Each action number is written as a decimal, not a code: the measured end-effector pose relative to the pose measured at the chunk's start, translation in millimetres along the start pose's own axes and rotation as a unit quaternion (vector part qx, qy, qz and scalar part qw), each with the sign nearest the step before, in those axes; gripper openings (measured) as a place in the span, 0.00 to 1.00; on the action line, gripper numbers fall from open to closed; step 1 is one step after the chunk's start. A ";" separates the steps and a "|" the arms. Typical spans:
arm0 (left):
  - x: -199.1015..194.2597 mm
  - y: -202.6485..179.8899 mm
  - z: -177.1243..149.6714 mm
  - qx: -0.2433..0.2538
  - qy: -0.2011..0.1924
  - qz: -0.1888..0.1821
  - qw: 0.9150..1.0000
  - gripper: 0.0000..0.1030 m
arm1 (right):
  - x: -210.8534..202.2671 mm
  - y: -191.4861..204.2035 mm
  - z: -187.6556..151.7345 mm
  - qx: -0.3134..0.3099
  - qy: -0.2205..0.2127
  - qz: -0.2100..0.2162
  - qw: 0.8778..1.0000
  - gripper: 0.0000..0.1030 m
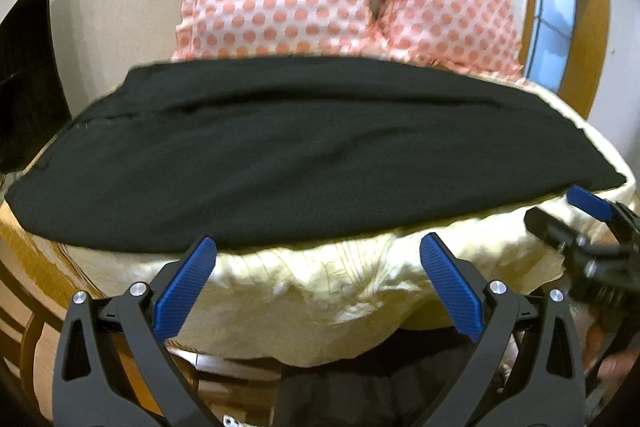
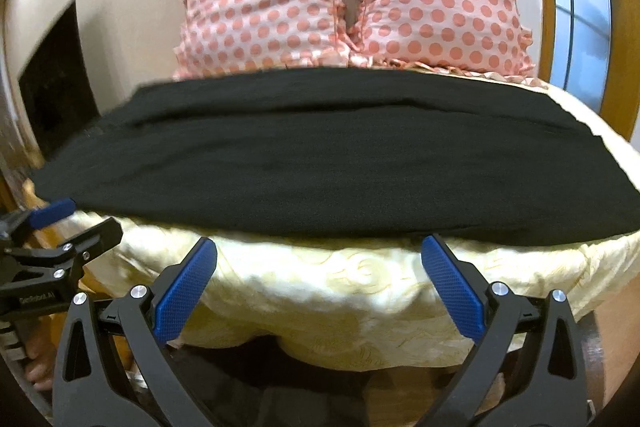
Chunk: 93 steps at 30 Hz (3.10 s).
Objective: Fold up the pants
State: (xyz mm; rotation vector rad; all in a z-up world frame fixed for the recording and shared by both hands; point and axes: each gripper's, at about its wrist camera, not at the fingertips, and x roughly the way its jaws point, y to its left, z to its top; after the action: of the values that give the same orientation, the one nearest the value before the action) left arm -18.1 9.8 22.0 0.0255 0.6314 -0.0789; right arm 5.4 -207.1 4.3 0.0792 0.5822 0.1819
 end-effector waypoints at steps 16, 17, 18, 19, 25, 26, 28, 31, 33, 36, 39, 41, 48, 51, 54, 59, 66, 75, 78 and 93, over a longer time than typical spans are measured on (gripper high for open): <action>37.9 36.0 94.3 -0.035 -0.032 0.042 0.998 0.98 | 77.6 -174.3 171.3 0.112 0.027 -0.221 0.968 0.99; 43.5 37.8 100.4 -0.034 -0.033 0.044 0.998 0.98 | 93.5 -188.9 182.3 0.127 0.039 -0.231 0.964 0.97; 47.6 38.8 104.7 -0.034 -0.033 0.046 0.998 0.98 | 105.7 -201.1 190.1 0.140 0.048 -0.240 0.959 0.94; 52.9 40.7 110.3 -0.033 -0.033 0.049 0.998 0.98 | 118.8 -212.7 197.4 0.155 0.058 -0.249 0.954 0.92; 78.2 50.1 128.2 -0.034 -0.032 0.051 0.998 0.98 | 199.6 -281.5 225.8 0.240 0.116 -0.317 0.910 0.79; 81.5 51.1 129.3 -0.034 -0.031 0.053 0.998 0.98 | 213.5 -292.1 228.4 0.249 0.127 -0.331 0.901 0.77; 90.6 54.1 129.9 -0.033 -0.026 0.054 0.998 0.98 | 230.6 -305.7 230.1 0.264 0.142 -0.352 0.887 0.76; 100.4 59.2 128.5 -0.038 -0.015 0.052 0.998 0.98 | 251.0 -319.3 228.4 0.284 0.163 -0.375 0.867 0.70; 107.3 63.9 126.4 -0.046 -0.005 0.048 0.998 0.98 | 260.7 -320.8 223.6 0.282 0.181 -0.385 0.860 0.67; 112.2 68.3 124.0 -0.053 0.003 0.041 0.998 0.98 | 257.4 -317.8 222.3 0.269 0.171 -0.392 0.863 0.58; 113.2 70.6 122.2 -0.056 0.004 0.036 0.998 0.98 | 245.1 -316.6 216.3 0.277 0.160 -0.380 0.868 0.34; 113.0 71.6 121.5 -0.058 0.004 0.032 0.998 0.98 | 235.5 -318.8 211.5 0.296 0.146 -0.358 0.873 0.29; 108.1 74.4 120.9 -0.065 0.000 0.028 0.997 0.98 | 180.5 -313.0 195.0 0.344 0.069 -0.270 0.897 0.12; 101.9 77.0 119.2 -0.070 -0.006 0.027 0.997 0.98 | 145.6 -297.3 187.4 0.335 0.029 -0.242 0.910 0.11; 96.0 77.8 116.8 -0.072 -0.009 0.025 0.997 0.98 | 107.4 -276.3 175.2 0.328 -0.001 -0.218 0.919 0.11; 88.0 76.2 116.1 -0.070 -0.012 0.027 0.997 0.98 | 43.0 -248.2 137.9 0.321 -0.044 -0.196 0.926 0.11; 84.9 75.8 120.9 -0.074 -0.013 0.031 0.997 0.98 | -4.3 -244.3 71.9 0.385 -0.057 -0.140 0.911 0.11; 84.9 67.9 119.0 -0.064 -0.011 0.038 0.997 0.98 | 64.5 -264.3 124.3 0.440 -0.039 -0.009 0.897 0.67; 88.2 70.2 119.1 -0.067 -0.007 0.044 0.997 0.98 | 104.6 -267.0 136.6 0.464 -0.008 0.021 0.885 0.57; 111.2 81.4 114.1 -0.079 0.018 0.042 0.996 0.98 | 131.8 -309.7 105.1 0.631 -0.058 -0.031 0.773 0.33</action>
State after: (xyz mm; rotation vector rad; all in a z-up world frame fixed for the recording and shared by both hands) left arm 145.1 78.1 48.4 -0.0988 0.6702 0.0530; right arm 217.6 -487.8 -18.2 1.3820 0.4926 -0.3166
